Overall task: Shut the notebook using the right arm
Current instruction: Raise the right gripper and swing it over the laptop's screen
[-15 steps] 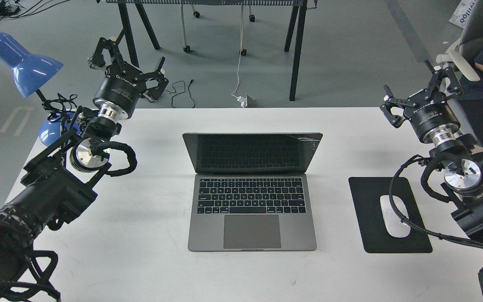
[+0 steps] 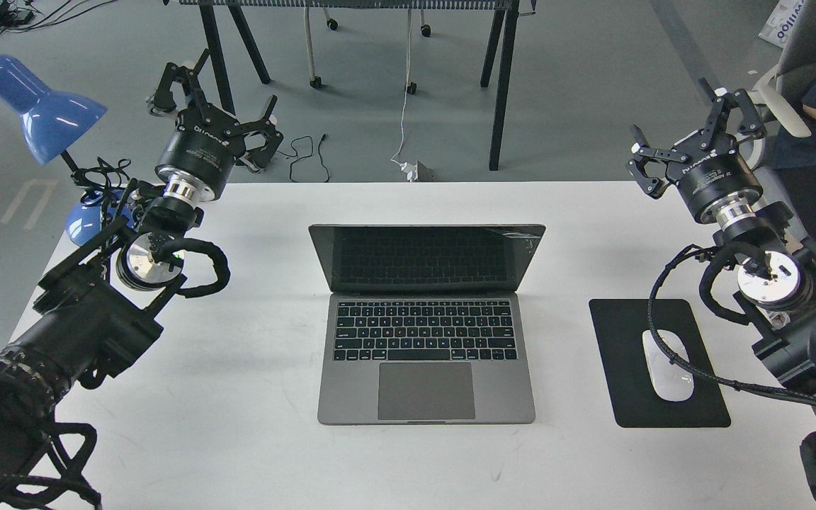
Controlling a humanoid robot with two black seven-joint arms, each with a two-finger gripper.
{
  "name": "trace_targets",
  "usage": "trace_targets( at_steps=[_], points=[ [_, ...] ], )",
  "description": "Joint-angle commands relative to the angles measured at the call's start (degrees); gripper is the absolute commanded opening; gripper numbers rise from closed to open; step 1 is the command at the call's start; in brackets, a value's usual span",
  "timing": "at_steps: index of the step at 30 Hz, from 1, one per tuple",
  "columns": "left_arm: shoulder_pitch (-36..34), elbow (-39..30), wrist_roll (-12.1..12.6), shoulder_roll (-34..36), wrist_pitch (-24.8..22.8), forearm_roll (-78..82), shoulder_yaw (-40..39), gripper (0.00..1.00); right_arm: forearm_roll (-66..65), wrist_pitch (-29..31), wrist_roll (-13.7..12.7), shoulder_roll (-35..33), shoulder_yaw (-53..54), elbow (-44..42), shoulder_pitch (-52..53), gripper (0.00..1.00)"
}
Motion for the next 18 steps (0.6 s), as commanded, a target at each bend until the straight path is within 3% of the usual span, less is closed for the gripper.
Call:
trace_targets(
  at_steps=[1,5,18],
  points=[
    [0.1,0.0,0.0,0.0,0.0,0.0,0.0,1.00,-1.7,-2.3,-0.1,0.3,-7.9,0.3,2.7,1.00],
    [0.1,0.0,0.1,0.0,0.0,0.1,0.1,1.00,-2.0,-3.8,-0.2,1.9,-16.5,1.5,5.4,1.00],
    [0.1,0.0,0.1,-0.1,0.0,0.2,0.1,1.00,-2.0,-4.5,-0.8,2.2,-21.0,14.3,2.9,1.00]
  ],
)
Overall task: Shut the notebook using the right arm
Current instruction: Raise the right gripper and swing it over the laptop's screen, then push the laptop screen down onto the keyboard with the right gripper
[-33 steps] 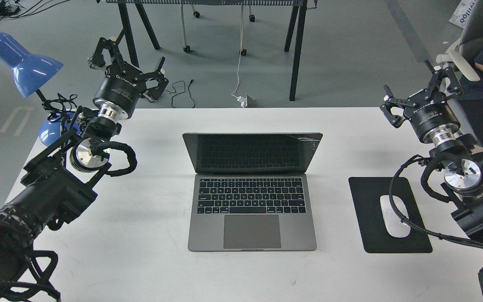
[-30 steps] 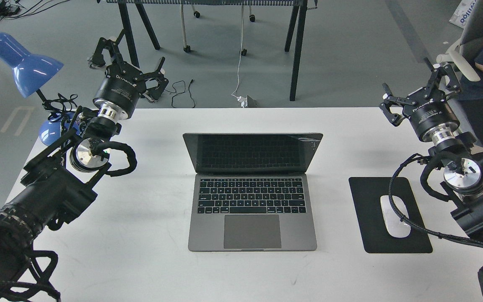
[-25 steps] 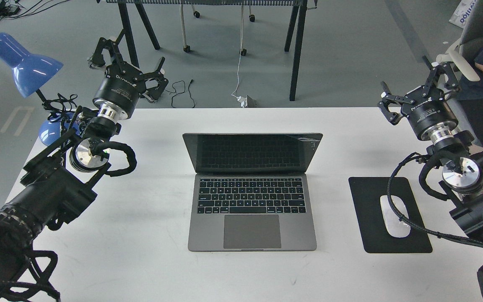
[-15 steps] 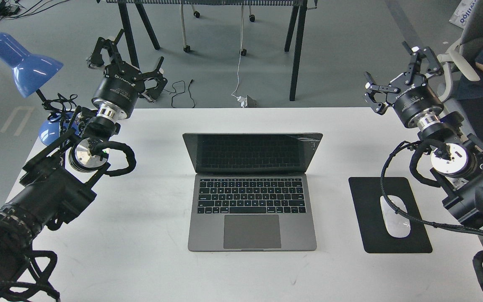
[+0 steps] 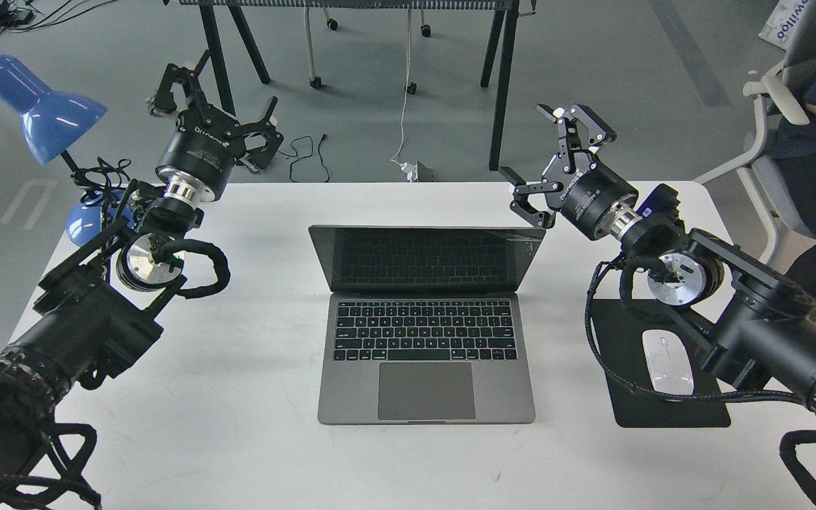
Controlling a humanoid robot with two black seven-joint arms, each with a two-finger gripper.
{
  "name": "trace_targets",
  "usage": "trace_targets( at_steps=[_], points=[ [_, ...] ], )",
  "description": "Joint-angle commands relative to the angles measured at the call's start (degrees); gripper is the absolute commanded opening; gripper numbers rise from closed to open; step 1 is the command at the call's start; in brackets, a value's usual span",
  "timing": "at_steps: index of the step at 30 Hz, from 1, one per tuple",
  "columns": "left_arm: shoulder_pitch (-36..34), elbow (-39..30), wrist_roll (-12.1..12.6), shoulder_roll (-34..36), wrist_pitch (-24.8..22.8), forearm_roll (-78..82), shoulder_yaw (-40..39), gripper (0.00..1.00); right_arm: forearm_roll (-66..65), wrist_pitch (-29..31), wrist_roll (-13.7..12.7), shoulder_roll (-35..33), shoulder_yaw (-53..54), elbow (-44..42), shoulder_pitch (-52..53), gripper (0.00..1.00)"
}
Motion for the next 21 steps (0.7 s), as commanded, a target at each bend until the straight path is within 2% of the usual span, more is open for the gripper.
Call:
trace_targets(
  at_steps=[1,12,21],
  points=[
    [0.0,0.0,0.0,-0.1,0.0,0.0,0.0,1.00,0.1,0.0,0.0,-0.4,-0.8,2.3,-1.1,1.00],
    [0.0,0.0,0.0,-0.1,0.0,0.0,0.0,1.00,-1.4,0.2,0.1,-5.4,-4.3,11.0,-5.8,1.00],
    [0.0,0.0,-0.1,0.0,0.0,-0.1,-0.1,1.00,-14.8,0.2,0.6,-6.4,-7.3,12.2,-8.4,1.00]
  ],
)
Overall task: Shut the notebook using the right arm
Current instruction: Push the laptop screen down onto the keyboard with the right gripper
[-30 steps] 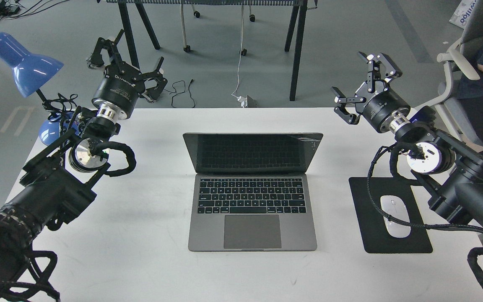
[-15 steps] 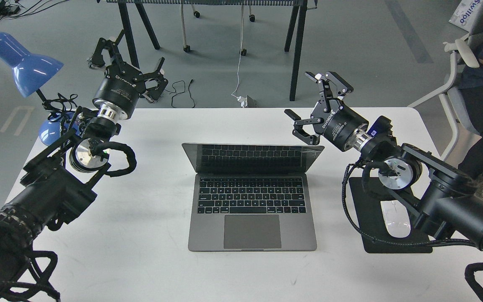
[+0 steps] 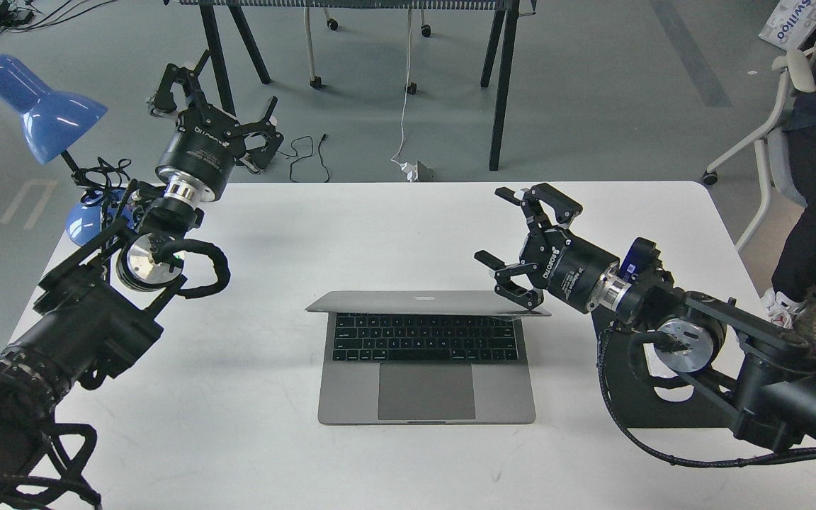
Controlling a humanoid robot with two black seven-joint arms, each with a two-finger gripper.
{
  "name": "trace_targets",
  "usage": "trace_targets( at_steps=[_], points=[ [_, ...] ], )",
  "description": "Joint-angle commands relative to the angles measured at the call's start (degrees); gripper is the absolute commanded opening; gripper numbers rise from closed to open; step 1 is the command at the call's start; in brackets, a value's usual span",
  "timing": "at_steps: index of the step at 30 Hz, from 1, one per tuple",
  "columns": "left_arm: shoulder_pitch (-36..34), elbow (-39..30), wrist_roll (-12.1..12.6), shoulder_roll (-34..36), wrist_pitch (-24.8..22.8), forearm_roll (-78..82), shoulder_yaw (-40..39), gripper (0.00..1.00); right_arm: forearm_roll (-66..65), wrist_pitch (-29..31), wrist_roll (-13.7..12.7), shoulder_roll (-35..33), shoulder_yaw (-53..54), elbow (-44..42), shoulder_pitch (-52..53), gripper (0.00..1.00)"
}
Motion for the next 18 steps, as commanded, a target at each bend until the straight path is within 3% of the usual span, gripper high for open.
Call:
trace_targets(
  at_steps=[1,10,18],
  points=[
    [0.0,0.0,0.0,0.0,0.0,0.0,0.0,1.00,-6.2,0.0,0.0,0.3,-0.4,-0.2,-1.2,1.00],
    [0.0,0.0,0.0,0.0,0.0,0.0,0.1,1.00,-17.7,0.0,0.0,2.6,-2.7,-0.7,-3.9,1.00],
    [0.0,0.0,0.0,0.0,0.0,-0.1,0.0,1.00,-18.5,-0.2,0.0,4.0,-7.0,-2.6,-3.9,1.00]
  ],
)
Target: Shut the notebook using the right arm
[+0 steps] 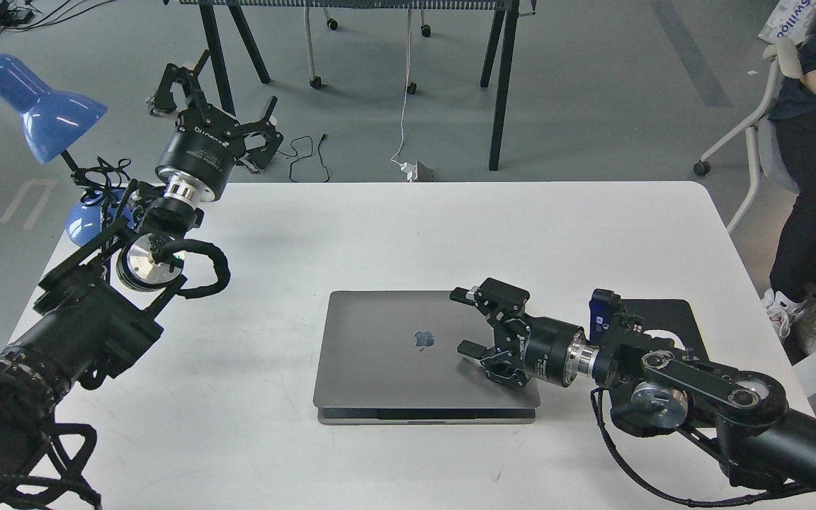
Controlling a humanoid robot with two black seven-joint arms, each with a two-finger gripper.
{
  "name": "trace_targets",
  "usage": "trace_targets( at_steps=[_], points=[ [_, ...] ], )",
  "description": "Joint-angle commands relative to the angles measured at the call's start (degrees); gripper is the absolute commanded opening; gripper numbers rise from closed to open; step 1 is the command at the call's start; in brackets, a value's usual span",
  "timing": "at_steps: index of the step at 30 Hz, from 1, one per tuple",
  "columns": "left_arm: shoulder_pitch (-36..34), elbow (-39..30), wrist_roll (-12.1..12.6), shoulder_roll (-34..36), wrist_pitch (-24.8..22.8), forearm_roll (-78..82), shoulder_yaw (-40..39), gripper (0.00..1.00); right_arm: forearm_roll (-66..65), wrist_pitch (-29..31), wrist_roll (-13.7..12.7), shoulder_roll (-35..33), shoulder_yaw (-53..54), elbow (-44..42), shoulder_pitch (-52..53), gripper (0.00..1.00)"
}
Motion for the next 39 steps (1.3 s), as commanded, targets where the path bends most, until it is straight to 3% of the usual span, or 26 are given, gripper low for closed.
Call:
trace_targets(
  at_steps=[1,31,39],
  points=[
    [0.0,0.0,0.0,0.0,0.0,0.0,-0.1,1.00,-0.3,-0.1,0.0,0.3,-1.9,-0.8,0.0,1.00],
    [0.0,0.0,0.0,0.0,0.0,-0.1,-0.1,1.00,-0.7,-0.9,0.0,0.1,-2.1,-0.8,-0.9,1.00],
    [0.0,0.0,0.0,0.0,0.0,0.0,0.0,1.00,0.0,-0.7,0.1,-2.5,7.9,6.0,-1.2,1.00]
  ],
)
